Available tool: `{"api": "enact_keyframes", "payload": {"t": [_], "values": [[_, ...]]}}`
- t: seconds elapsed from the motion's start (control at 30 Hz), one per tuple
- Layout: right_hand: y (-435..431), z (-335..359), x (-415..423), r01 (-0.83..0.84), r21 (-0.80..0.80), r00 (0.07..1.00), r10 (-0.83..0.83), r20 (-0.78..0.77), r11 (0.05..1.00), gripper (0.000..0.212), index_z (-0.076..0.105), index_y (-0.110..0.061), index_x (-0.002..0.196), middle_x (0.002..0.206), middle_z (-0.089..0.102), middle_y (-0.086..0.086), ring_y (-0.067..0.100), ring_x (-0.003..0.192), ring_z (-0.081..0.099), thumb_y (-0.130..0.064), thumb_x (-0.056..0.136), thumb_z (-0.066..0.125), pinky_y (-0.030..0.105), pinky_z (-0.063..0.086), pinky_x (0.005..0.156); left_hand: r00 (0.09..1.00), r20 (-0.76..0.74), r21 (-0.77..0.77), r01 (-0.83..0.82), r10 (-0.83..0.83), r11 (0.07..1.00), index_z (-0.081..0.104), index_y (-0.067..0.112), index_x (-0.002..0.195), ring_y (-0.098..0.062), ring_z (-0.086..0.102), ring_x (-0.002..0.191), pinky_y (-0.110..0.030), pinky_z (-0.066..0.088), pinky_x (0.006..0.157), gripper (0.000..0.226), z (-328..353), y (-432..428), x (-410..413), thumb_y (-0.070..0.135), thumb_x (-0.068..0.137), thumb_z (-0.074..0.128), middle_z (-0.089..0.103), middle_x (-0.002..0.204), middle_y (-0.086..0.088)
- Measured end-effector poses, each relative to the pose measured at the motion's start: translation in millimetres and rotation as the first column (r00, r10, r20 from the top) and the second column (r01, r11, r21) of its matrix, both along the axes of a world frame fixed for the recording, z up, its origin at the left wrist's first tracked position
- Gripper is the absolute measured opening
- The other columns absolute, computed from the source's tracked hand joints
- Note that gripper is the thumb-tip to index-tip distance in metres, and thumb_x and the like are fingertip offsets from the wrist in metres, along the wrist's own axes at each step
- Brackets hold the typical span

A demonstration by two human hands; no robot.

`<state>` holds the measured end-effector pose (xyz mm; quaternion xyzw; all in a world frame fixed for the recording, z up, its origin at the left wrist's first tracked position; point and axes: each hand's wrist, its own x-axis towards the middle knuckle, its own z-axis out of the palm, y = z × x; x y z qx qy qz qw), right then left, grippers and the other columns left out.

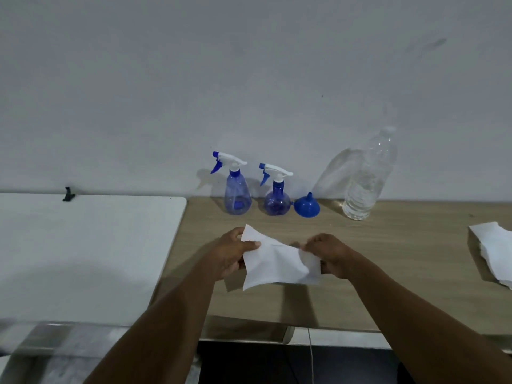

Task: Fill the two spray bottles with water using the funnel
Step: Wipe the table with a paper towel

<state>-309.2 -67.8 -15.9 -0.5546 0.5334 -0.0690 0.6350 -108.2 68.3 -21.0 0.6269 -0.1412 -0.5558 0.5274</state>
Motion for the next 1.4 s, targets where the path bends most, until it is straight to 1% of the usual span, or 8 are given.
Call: {"api": "enact_keyframes", "payload": {"t": [0.2, 0.43, 0.57, 0.7, 0.87, 1.03, 1.23, 1.4], "values": [[12, -11, 0, 0.019, 0.336, 0.996, 0.012, -0.088, 0.942, 0.020, 0.064, -0.003, 0.110, 0.120, 0.056, 0.016, 0.036, 0.106, 0.062, -0.004, 0.090, 0.066, 0.051, 0.059, 0.081, 0.988, 0.137, 0.035, 0.061, -0.066, 0.997, 0.052, 0.031, 0.132, -0.029, 0.065, 0.109, -0.043, 0.055, 0.091, 0.048, -1, 8, 2, 0.008, 0.092, 0.068, 0.061, 0.115, -0.002], [9, -3, 6, -0.098, 0.370, 0.964, 0.180, -0.194, 0.924, 0.020, 0.056, -0.005, 0.107, 0.100, 0.060, 0.022, 0.030, 0.070, 0.059, -0.017, 0.092, 0.060, 0.032, 0.050, 0.056, 0.981, 0.190, 0.048, 0.032, -0.040, 0.998, 0.066, 0.033, 0.120, -0.028, 0.067, 0.089, -0.045, 0.061, 0.081, 0.035, 1, 11, 14, 0.008, 0.095, 0.063, 0.066, 0.103, -0.011], [7, -6, 14, -0.113, 0.256, 0.979, 0.152, -0.137, 0.960, 0.007, 0.063, -0.007, 0.097, 0.088, 0.062, 0.012, 0.022, 0.070, 0.053, -0.011, 0.092, 0.061, 0.027, 0.039, 0.053, 0.989, 0.136, 0.025, 0.048, -0.051, 0.999, 0.071, 0.025, 0.114, -0.026, 0.069, 0.087, -0.039, 0.060, 0.076, 0.025, 7, 12, 23, 0.010, 0.096, 0.061, 0.071, 0.106, -0.015], [1, -10, 21, -0.007, 0.069, 1.000, 0.007, 0.005, 0.998, 0.017, 0.069, -0.005, 0.102, 0.101, 0.068, 0.017, 0.025, 0.081, 0.060, -0.002, 0.094, 0.054, 0.029, 0.047, 0.056, 0.992, 0.124, 0.014, 0.033, -0.034, 0.999, 0.070, 0.012, 0.111, -0.027, 0.068, 0.092, -0.040, 0.058, 0.081, 0.021, 6, 16, 35, 0.011, 0.090, 0.070, 0.072, 0.108, -0.015], [-2, -6, 17, -0.006, -0.159, 0.996, 0.020, 0.090, 0.987, 0.019, 0.070, -0.001, 0.104, 0.097, 0.067, 0.014, 0.024, 0.083, 0.061, 0.005, 0.091, 0.058, 0.032, 0.051, 0.062, 0.991, 0.131, 0.019, -0.001, -0.002, 1.000, 0.067, -0.003, 0.111, -0.022, 0.070, 0.078, -0.030, 0.059, 0.069, 0.031, 0, 27, 47, 0.002, 0.082, 0.077, 0.072, 0.099, -0.018], [-2, -6, 20, 0.033, -0.257, 0.990, 0.003, 0.141, 0.966, 0.014, 0.074, -0.002, 0.093, 0.094, 0.070, 0.014, 0.023, 0.082, 0.061, 0.006, 0.087, 0.064, 0.037, 0.052, 0.069, 0.979, 0.201, 0.017, -0.018, 0.014, 1.000, 0.070, -0.006, 0.106, -0.025, 0.073, 0.081, -0.027, 0.059, 0.065, 0.030, -3, 31, 55, 0.001, 0.079, 0.079, 0.073, 0.103, -0.022], [0, -14, 21, -0.041, -0.403, 0.996, 0.068, 0.052, 0.914, 0.010, 0.077, -0.010, 0.083, 0.087, 0.074, 0.005, 0.016, 0.079, 0.062, -0.001, 0.084, 0.073, 0.027, 0.048, 0.068, 0.911, 0.404, 0.098, 0.049, -0.085, 0.994, 0.075, -0.001, 0.098, -0.019, 0.071, 0.078, -0.025, 0.060, 0.068, 0.024, -4, 35, 61, 0.007, 0.077, 0.083, 0.075, 0.093, -0.016], [3, -17, 22, -0.352, -0.405, 0.935, 0.298, -0.193, 0.844, 0.004, 0.078, -0.007, 0.084, 0.083, 0.072, 0.008, 0.014, 0.071, 0.059, -0.005, 0.083, 0.074, 0.022, 0.045, 0.061, 0.768, 0.561, 0.249, 0.198, -0.308, 0.948, 0.079, 0.006, 0.092, -0.008, 0.065, 0.053, -0.016, 0.047, 0.048, 0.013, -8, 43, 65, 0.013, 0.081, 0.080, 0.072, 0.068, -0.004]]}}
